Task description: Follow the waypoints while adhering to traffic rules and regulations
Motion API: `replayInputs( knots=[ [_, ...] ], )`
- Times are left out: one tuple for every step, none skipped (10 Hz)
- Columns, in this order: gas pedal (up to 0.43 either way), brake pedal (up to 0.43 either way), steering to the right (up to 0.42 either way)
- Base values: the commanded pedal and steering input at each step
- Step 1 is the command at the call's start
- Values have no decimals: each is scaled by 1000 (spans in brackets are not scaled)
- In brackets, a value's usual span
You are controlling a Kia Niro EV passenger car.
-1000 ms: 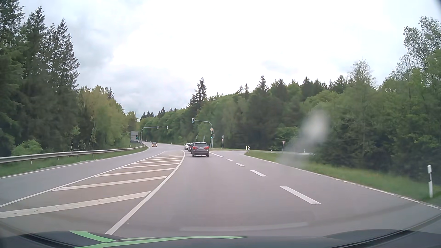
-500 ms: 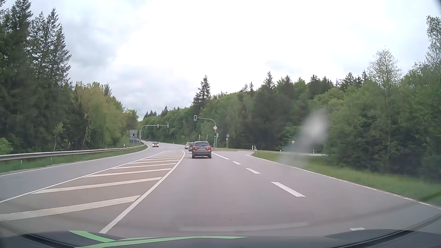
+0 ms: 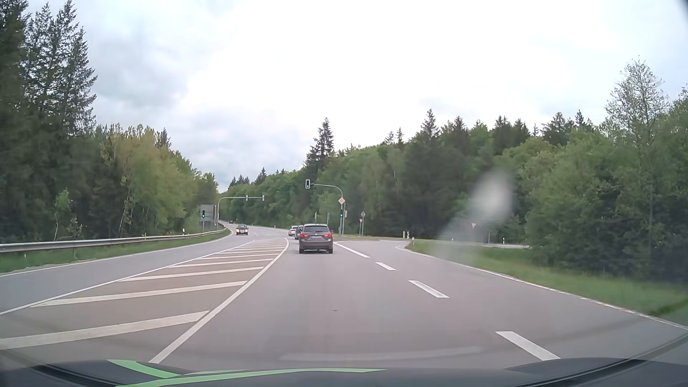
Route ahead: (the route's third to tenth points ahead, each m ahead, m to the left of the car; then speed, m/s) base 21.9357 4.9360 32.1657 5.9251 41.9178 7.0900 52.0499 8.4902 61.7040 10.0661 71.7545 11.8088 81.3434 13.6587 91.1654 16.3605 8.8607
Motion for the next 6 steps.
replayInputs(
  knots=[
    [0,0,-12],
    [0,0,-12],
    [0,0,-12],
    [0,0,-12],
    [0,0,-12],
    [0,0,-12]
  ],
)
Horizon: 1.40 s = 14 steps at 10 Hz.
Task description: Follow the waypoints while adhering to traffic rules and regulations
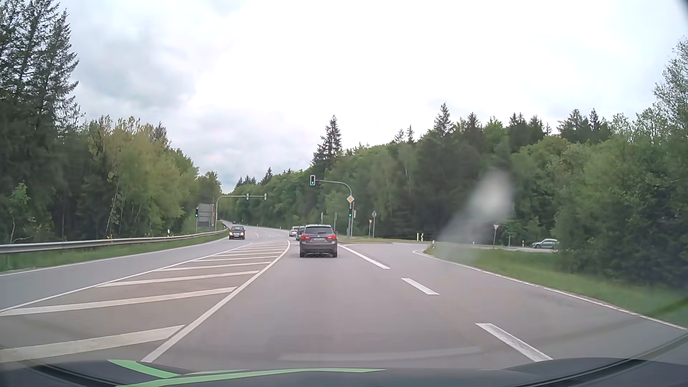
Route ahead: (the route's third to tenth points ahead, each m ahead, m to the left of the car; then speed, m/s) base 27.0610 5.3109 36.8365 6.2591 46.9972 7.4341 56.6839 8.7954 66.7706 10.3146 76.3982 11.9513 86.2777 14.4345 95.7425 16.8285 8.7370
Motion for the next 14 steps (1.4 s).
replayInputs(
  knots=[
    [0,0,-12],
    [0,0,-13],
    [0,0,-12],
    [0,0,-13],
    [0,0,-12],
    [0,0,-13],
    [0,0,-12],
    [0,0,-13],
    [138,0,-12],
    [177,0,-12],
    [197,0,-12],
    [197,0,-12],
    [209,0,-12],
    [209,0,-12]
  ],
)
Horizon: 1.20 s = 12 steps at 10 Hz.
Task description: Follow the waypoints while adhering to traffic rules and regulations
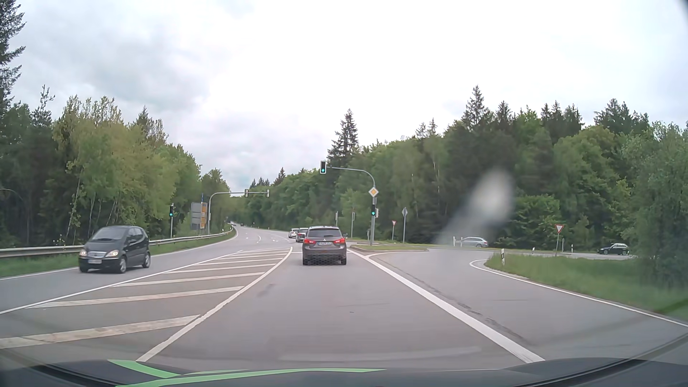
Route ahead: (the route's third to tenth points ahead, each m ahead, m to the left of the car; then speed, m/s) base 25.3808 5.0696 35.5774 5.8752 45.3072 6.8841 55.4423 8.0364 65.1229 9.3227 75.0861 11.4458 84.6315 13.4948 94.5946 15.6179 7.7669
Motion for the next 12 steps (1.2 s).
replayInputs(
  knots=[
    [209,0,-12],
    [209,0,-12],
    [209,0,-12],
    [209,0,-12],
    [209,0,-12],
    [209,0,-12],
    [209,0,-12],
    [209,0,-12],
    [209,0,-12],
    [209,0,-12],
    [209,0,-12],
    [209,0,-12]
  ],
)
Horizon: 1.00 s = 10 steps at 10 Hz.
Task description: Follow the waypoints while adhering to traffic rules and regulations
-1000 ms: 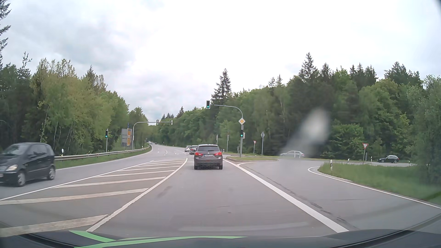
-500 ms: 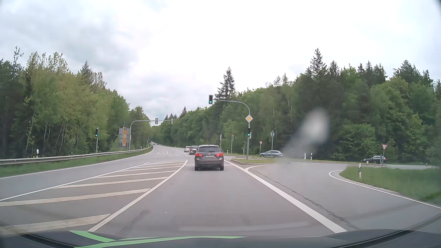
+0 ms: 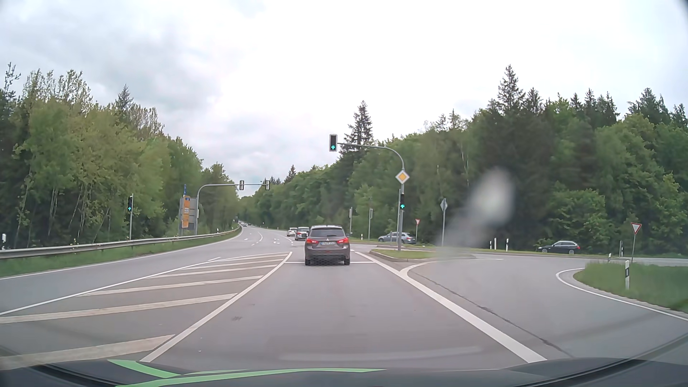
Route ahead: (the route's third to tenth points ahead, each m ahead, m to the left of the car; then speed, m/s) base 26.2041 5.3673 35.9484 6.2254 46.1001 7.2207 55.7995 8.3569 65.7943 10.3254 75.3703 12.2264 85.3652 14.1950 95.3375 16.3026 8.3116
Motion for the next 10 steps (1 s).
replayInputs(
  knots=[
    [209,0,-11],
    [209,0,-11],
    [209,0,-11],
    [209,0,-12],
    [209,0,-12],
    [209,0,-12],
    [209,0,-12],
    [220,0,-11],
    [240,0,-11],
    [240,0,-11]
  ],
)
